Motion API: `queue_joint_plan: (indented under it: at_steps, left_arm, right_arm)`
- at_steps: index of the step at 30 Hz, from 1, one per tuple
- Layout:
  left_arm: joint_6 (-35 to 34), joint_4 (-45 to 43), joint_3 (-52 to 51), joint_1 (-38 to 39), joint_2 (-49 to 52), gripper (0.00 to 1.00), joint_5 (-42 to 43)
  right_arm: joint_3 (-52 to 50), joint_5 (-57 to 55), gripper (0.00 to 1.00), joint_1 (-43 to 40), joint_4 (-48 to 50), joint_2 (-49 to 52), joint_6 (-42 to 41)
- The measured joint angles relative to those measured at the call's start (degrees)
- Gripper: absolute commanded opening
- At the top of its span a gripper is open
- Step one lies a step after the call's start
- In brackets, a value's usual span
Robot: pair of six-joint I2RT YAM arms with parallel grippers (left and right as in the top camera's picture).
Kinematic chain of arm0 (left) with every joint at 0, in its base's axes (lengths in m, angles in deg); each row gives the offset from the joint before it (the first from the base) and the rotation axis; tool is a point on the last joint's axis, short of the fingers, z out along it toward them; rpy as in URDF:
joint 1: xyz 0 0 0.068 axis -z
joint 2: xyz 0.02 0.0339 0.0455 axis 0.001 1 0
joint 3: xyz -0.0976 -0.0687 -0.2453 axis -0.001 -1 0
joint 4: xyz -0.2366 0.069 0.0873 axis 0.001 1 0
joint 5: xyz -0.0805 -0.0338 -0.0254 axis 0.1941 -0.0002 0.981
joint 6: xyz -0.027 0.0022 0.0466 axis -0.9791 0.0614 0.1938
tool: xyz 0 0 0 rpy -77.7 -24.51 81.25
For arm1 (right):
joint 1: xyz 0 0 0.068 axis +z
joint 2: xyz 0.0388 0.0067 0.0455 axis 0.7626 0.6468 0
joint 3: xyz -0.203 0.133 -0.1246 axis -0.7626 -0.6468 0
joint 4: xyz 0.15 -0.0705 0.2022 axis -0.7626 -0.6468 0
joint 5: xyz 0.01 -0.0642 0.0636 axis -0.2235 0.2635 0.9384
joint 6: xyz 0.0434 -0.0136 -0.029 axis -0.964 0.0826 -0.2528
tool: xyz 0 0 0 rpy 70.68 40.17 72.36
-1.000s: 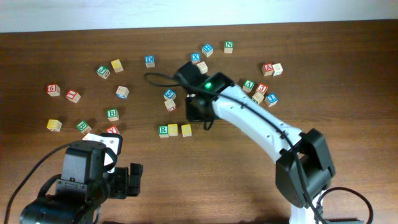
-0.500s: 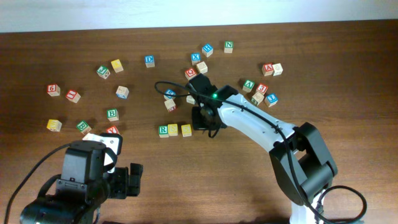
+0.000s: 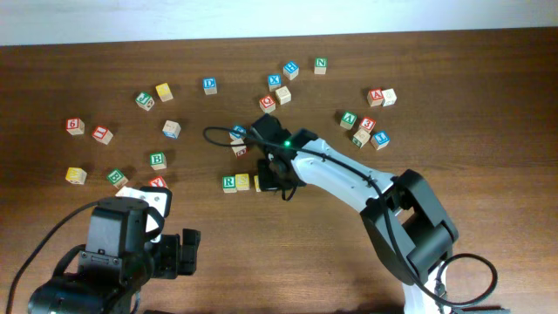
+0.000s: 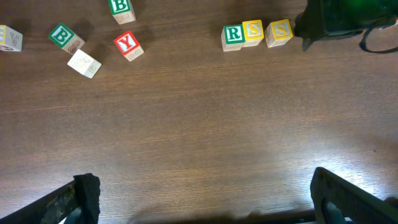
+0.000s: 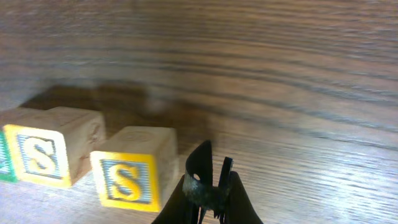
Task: Spell out RSS
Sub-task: 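Lower and release the S block right of the first S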
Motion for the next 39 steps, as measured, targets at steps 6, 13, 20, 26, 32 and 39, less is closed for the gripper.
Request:
queue_joint_plan:
  at_steps: [6, 13, 20, 26, 32, 39]
  left_arm:
    - [0.02, 0.0, 0.0, 0.0, 0.0, 0.99, 0.0]
    - [0.0, 0.0, 0.0, 0.0, 0.0, 0.99, 0.0]
    - [0.0, 0.0, 0.0, 0.0, 0.0, 0.99, 0.0]
    - [0.0, 0.0, 0.0, 0.0, 0.0, 0.99, 0.0]
    - [0.0, 0.0, 0.0, 0.0, 0.0, 0.99, 0.0]
    - [0.02, 0.02, 0.0, 0.0, 0.0, 0.99, 0.0]
  right_arm:
    - [0.0, 0.2, 0.04, 0.76, 1.27, 0.0, -0.02]
    - [-0.02, 0.59, 0.04, 0.76, 2.69, 0.0, -0.04]
    - [0.0, 1.03, 0.04, 0.76, -2.58, 0.0, -0.04]
    - [-0.02, 5.07, 0.04, 0.76, -3.19, 0.02, -0.02]
    - [-0.02, 5.99, 0.04, 1.9, -0.63, 0.02, -0.04]
    - [-0.02, 5.97, 0.04, 2.21, 0.98, 0.02, -0.04]
